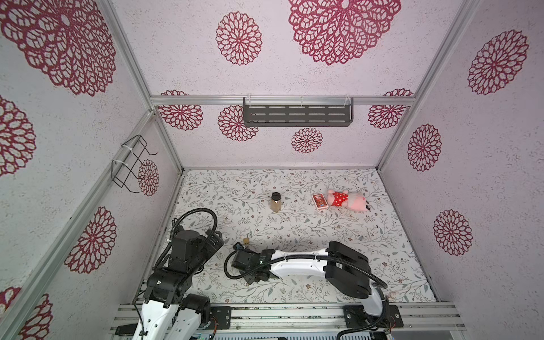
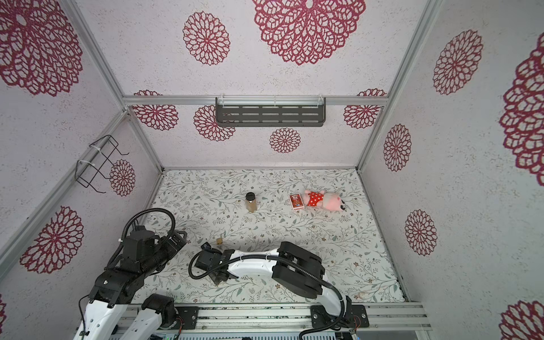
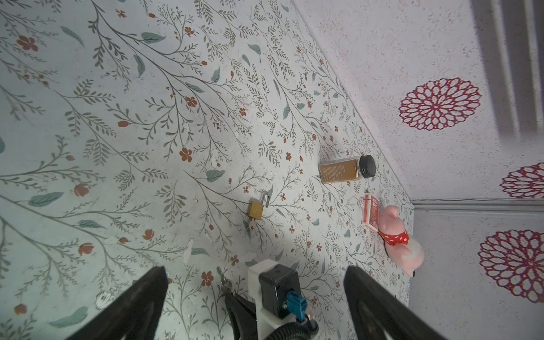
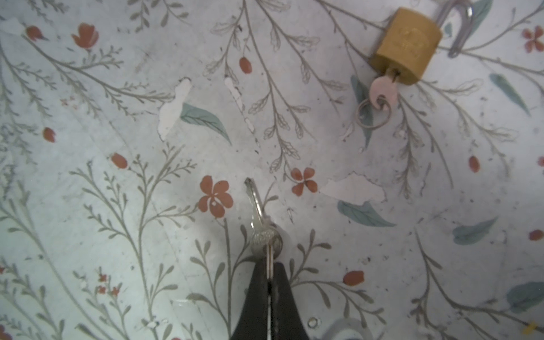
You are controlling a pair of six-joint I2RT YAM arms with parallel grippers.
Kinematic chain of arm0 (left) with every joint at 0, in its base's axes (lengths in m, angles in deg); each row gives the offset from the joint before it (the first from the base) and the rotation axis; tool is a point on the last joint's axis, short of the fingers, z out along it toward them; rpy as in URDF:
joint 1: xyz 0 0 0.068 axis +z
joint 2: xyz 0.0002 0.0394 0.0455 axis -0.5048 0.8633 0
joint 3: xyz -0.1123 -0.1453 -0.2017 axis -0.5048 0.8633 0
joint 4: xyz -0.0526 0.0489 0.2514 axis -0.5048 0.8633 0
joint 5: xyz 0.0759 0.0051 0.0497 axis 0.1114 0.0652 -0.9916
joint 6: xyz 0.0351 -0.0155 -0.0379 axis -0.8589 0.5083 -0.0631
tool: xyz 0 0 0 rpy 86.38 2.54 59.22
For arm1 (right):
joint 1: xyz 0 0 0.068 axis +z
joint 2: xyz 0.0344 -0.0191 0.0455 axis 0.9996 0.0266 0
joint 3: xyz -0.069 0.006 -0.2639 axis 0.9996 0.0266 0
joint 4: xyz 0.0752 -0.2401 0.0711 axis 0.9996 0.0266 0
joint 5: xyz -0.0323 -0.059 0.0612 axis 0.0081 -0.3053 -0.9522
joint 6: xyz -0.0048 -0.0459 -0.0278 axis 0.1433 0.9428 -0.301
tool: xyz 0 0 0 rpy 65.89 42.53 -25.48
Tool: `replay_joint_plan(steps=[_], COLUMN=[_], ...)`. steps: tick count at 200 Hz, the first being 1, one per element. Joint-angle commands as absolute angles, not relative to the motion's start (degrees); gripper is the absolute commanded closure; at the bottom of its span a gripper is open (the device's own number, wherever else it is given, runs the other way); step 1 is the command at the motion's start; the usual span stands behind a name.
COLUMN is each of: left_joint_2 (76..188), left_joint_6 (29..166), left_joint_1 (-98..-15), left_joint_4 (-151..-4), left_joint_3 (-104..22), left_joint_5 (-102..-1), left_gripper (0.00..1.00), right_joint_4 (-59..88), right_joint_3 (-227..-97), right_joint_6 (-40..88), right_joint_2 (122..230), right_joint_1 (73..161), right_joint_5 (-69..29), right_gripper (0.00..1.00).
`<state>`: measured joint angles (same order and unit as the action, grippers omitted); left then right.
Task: Unlock with the key
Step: 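Lift the silver key with the right gripper while the left arm moves forward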
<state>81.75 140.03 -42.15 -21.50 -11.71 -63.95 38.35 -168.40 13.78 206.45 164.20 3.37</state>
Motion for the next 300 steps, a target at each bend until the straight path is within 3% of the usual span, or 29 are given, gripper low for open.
replay_joint_plan(steps=[1,113,219,300], left_joint_2=[82.06,80.02,92.22,95.09], left_joint_6=[141.47,160.08,176.09,182.48], left_joint_1=[-41.74,-43.34,-64.61,-69.38], left_joint_4=[-21.36,-39.94,-70.28,-75.45], left_joint_3=[-13.4,-3.53,3.45,3.34], left_joint_5=[-62.33,-48.08,-57.76,-61.62], left_gripper=[0.03,0.02,0.01,0.01], right_joint_4=[34.97,23.4,18.26,11.91], right_joint_3=[-165.18,-147.83,-147.49,-149.01], right_joint_6=[14.81,14.96,9.97,10.7], right_joint_2=[200.52,178.24,168.56,169.29], right_joint_1=[163.27,158.29,152.64,151.68], right_joint_5=[1.98,-3.81,-8.9,-12.08], right_gripper=[1.0,1.0,1.0,1.0])
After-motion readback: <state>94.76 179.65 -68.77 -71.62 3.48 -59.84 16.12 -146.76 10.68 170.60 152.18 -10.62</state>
